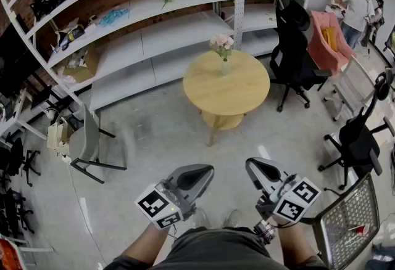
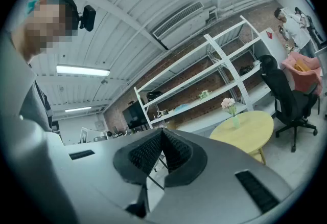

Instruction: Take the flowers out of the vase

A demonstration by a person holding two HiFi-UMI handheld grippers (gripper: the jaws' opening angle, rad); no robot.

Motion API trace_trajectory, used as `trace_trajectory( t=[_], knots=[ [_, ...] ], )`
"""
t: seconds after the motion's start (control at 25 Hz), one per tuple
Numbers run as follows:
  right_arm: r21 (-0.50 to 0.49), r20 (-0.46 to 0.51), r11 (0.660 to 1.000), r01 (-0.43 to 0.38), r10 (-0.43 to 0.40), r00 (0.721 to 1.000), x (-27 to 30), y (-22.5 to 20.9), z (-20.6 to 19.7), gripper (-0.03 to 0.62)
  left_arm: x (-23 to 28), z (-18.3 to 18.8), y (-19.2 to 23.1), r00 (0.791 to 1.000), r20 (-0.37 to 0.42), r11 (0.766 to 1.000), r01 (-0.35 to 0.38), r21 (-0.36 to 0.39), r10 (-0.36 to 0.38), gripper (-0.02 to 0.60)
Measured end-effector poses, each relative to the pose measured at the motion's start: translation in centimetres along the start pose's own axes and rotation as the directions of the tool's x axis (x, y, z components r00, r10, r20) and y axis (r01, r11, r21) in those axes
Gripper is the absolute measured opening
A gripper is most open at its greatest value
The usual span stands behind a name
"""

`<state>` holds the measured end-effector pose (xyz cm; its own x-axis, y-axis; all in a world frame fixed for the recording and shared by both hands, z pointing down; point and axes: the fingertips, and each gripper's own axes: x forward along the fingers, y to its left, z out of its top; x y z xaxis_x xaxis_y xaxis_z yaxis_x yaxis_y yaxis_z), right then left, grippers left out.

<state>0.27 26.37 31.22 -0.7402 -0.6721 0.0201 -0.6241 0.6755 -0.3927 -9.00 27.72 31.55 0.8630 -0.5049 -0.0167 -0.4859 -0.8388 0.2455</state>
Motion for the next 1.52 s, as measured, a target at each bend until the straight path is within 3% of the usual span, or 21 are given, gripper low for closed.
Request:
trace_trajectory(
  t=[0.68, 1.24, 1.52],
  knots=[
    [0.045, 0.024, 0.999, -0.004, 0.003, 1.000, -2.5, -1.7, 0.3, 0.017, 2.1, -0.9, -1.9, 1.000, -0.007, 1.000, -0.011, -0.001, 0.011, 0.011],
    [0.049, 0.015, 0.998, -0.046, 0.046, 0.999, -7.4, -4.1, 1.4, 0.017, 5.5, -1.4, -5.9, 0.998, 0.002, 0.997, -0.067, 0.025, 0.067, 0.011],
    [0.055, 0.007, 0.997, -0.046, 0.045, 0.999, -7.7, -5.0, 1.0, 0.017, 6.5, -1.9, -5.5, 0.998, 0.005, 0.997, -0.069, 0.021, 0.069, 0.011]
  ],
)
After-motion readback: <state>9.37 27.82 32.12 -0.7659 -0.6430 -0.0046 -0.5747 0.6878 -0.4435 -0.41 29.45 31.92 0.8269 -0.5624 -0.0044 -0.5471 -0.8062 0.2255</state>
